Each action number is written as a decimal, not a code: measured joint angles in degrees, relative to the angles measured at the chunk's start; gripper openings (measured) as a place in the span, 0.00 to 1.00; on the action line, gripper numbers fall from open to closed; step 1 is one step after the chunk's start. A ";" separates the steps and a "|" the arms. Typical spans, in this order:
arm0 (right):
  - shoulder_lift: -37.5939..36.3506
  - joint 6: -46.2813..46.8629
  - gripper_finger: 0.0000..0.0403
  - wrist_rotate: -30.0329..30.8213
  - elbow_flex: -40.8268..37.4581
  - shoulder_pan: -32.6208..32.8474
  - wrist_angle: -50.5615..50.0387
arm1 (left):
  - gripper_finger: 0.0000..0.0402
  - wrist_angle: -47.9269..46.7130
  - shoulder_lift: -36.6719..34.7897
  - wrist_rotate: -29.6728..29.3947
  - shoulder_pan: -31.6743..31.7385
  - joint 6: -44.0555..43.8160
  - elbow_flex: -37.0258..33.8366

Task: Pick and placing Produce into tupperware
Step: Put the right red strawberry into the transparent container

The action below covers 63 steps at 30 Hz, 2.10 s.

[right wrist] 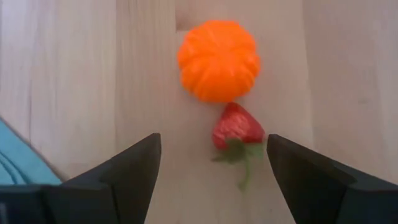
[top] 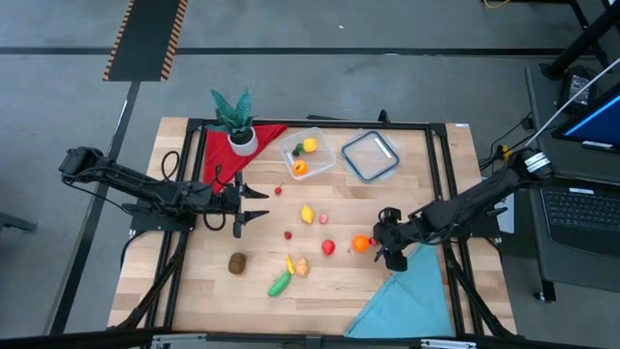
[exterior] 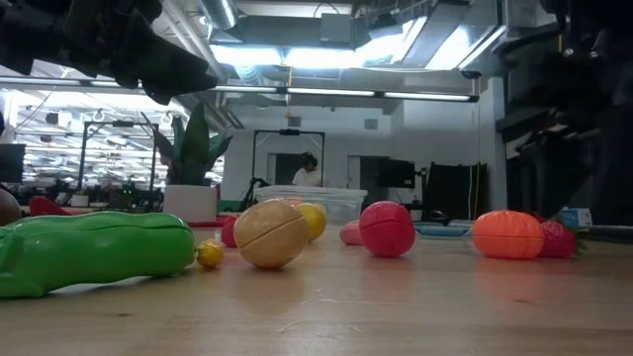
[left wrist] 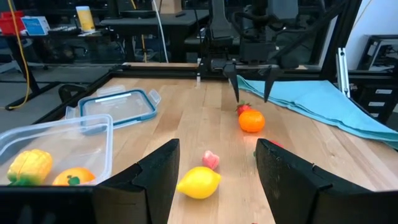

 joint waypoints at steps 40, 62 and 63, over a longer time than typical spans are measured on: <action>10.29 0.01 0.45 0.83 0.07 -0.22 7.12 | 0.51 -2.26 0.02 0.02 -0.02 0.00 0.00; 8.88 3.73 0.36 1.44 -0.17 -3.13 5.97 | 0.51 -2.25 0.02 0.02 -0.02 0.00 0.00; 8.70 3.68 0.36 1.53 -0.17 -3.50 5.86 | 0.51 -2.25 0.02 0.02 -0.02 0.01 0.00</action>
